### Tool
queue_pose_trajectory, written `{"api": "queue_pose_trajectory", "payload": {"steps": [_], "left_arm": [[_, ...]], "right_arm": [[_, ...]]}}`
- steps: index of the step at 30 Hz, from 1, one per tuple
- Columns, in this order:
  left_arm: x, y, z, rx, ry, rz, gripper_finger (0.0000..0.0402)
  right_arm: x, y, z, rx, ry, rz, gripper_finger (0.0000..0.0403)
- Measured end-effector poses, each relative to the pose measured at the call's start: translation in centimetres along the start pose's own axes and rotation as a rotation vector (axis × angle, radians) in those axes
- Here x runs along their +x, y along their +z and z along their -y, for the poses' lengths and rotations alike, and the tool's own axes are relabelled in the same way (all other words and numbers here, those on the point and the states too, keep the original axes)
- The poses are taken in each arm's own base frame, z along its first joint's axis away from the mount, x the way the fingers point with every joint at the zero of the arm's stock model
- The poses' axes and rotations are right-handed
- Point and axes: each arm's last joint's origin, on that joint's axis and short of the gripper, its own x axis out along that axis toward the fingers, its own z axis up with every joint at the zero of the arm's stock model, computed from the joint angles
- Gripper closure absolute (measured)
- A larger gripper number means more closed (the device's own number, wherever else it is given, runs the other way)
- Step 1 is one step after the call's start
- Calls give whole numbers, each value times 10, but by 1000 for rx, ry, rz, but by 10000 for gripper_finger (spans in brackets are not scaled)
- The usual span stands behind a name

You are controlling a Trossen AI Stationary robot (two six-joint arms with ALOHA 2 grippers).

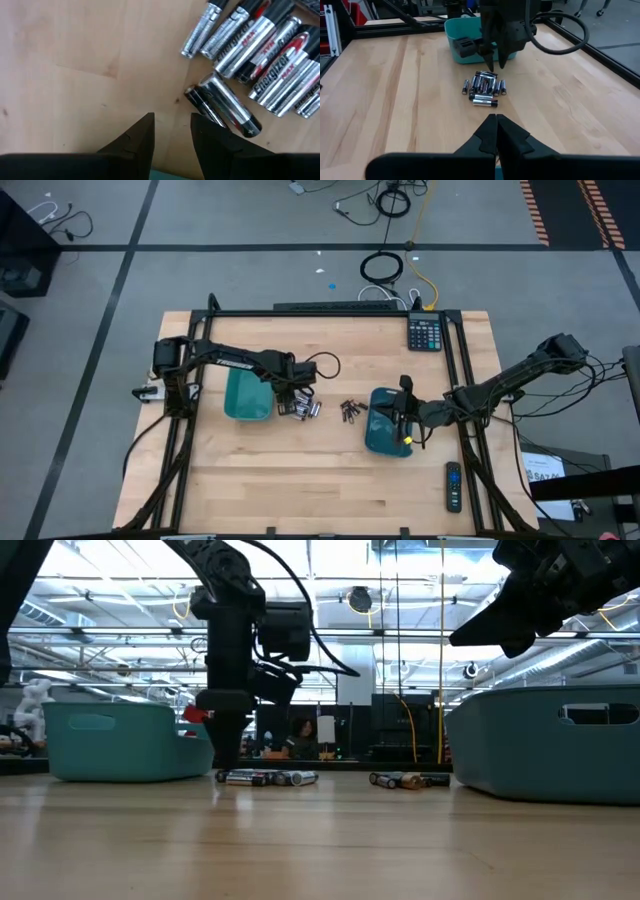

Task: Sort batteries
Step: Put the silver battery into the green bin

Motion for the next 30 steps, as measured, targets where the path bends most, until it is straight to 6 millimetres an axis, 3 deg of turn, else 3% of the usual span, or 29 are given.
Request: {"api": "queue_pose_trajectory", "payload": {"steps": [18,23,26,30], "left_arm": [[-1,-7,5,0,-213,-77,265],[-2,-8,19,126,-204,-69,264],[-2,-8,31,197,-150,-57,248],[-3,-8,39,204,-74,-37,199]], "right_arm": [[0,-3,1,10,-7,-22,403],[0,-3,1,10,-7,-22,403],[0,-3,1,10,-7,-22,403],[0,-3,1,11,-7,-22,403]]}}
